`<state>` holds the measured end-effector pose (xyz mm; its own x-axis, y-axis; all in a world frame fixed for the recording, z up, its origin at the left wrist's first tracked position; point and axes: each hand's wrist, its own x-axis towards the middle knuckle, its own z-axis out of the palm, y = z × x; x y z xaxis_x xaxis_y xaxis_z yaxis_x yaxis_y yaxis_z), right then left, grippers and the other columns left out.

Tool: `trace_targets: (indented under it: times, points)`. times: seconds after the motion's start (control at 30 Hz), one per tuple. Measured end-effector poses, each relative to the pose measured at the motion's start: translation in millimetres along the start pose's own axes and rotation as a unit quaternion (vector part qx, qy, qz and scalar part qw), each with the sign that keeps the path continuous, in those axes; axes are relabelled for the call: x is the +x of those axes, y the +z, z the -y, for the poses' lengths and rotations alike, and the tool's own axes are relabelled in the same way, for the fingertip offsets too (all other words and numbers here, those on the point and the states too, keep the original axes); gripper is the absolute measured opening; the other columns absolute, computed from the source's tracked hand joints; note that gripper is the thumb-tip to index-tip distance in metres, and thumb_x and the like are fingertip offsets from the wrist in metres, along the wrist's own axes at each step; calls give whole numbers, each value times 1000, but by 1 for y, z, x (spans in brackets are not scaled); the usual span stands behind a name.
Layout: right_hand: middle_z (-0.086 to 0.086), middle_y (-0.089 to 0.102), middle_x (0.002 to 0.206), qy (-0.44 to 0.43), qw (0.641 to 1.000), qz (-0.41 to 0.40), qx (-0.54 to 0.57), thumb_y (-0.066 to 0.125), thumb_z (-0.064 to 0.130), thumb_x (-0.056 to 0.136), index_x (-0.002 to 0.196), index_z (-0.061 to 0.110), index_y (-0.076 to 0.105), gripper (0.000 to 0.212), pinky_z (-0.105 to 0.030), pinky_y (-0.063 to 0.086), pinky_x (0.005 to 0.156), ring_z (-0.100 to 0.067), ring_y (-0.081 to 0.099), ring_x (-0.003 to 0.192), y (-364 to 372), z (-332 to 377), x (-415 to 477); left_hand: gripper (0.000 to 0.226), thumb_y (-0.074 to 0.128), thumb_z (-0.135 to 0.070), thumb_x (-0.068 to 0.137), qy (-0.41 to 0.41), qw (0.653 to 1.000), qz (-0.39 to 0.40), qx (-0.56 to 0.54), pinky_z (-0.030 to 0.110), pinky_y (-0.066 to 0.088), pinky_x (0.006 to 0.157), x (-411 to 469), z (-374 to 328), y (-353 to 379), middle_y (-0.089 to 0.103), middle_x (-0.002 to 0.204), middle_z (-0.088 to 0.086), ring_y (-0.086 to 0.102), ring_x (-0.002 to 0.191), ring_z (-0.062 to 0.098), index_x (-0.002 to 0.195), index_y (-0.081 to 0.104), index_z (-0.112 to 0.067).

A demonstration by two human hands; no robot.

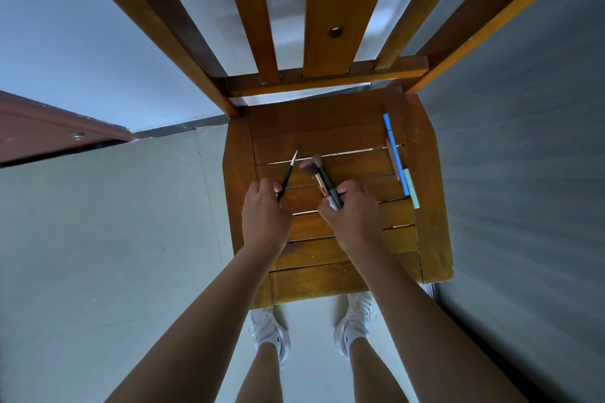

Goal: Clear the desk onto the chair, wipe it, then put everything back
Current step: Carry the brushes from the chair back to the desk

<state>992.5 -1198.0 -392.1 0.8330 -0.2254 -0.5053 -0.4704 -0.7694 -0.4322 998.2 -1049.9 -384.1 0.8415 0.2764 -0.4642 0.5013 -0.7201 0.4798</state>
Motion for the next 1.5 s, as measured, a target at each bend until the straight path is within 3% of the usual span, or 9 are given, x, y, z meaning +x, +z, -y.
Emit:
trace_targets:
  times: [0.13, 0.43, 0.57, 0.7, 0.83, 1.1, 1.2, 1.4, 1.5]
  points:
    - [7, 66, 89, 15, 999, 16, 41, 72, 38, 90, 104, 19, 64, 25, -13, 38, 54, -10, 65, 74, 2, -8, -4, 21, 65, -18, 94, 3, 1000, -1, -10, 23, 42, 79, -6, 3, 2, 64, 110, 1, 53, 92, 11, 115, 61, -16]
    - [16, 62, 77, 19, 997, 24, 74, 69, 41, 92, 101, 21, 72, 23, -12, 38, 55, -1, 58, 63, -4, -19, -14, 20, 69, -23, 91, -15, 999, -16, -29, 23, 43, 77, -16, 8, 1, 69, 103, -1, 57, 85, 11, 109, 69, -14]
    - [16, 63, 79, 22, 995, 10, 93, 68, 45, 92, 101, 23, 73, 24, -15, 41, 59, -4, 61, 70, -28, -20, -26, 19, 73, -19, 87, -33, 996, -19, -80, 12, 38, 64, -31, 1, -17, 68, 99, -4, 59, 82, 9, 105, 69, -15]
    - [24, 59, 77, 9, 994, -11, 105, 67, 47, 91, 102, 27, 73, 23, -15, 40, 59, 1, 59, 69, -80, -4, -42, 14, 74, -22, 87, -25, 991, -40, -127, 13, 40, 64, -53, -31, -64, 67, 94, -7, 62, 79, 9, 97, 64, -22]
    - [21, 67, 81, -60, 991, -2, 119, 65, 47, 92, 102, 29, 72, 22, -17, 47, 63, -1, 64, 74, -153, 39, -71, 10, 70, -31, 91, 5, 984, -101, -144, 19, 44, 71, -91, -82, -147, 65, 88, -11, 61, 74, 5, 95, 61, -27]
    - [23, 69, 87, -260, 953, 40, 149, 70, 44, 90, 109, 27, 73, 26, -12, 49, 65, 5, 66, 79, -265, 187, -173, 22, 76, -12, 80, -9, 937, -277, -212, 1, 42, 65, -224, -114, -335, 68, 80, -11, 64, 73, 2, 99, 69, -19]
    - [24, 67, 81, -326, 929, 58, 163, 72, 44, 87, 109, 28, 74, 27, -13, 50, 63, 6, 66, 76, -286, 237, -223, 22, 75, -12, 77, -28, 910, -325, -256, 15, 50, 68, -275, -100, -381, 68, 76, -16, 65, 72, 3, 93, 68, -25]
    - [17, 69, 80, -449, 879, 89, 132, 69, 45, 90, 98, 29, 74, 18, -16, 46, 65, -1, 64, 73, -279, 316, -350, 27, 73, -10, 74, -43, 855, -436, -277, 3, 39, 57, -390, -28, -464, 65, 67, -16, 61, 66, -6, 81, 63, -34]
    - [5, 66, 61, -498, 847, 130, 132, 65, 40, 90, 75, 24, 67, 23, -33, 55, 73, -11, 62, 63, -244, 348, -439, 30, 72, -11, 75, -62, 822, -486, -290, 4, 41, 59, -465, 38, -502, 66, 70, -16, 60, 69, -7, 79, 61, -39]
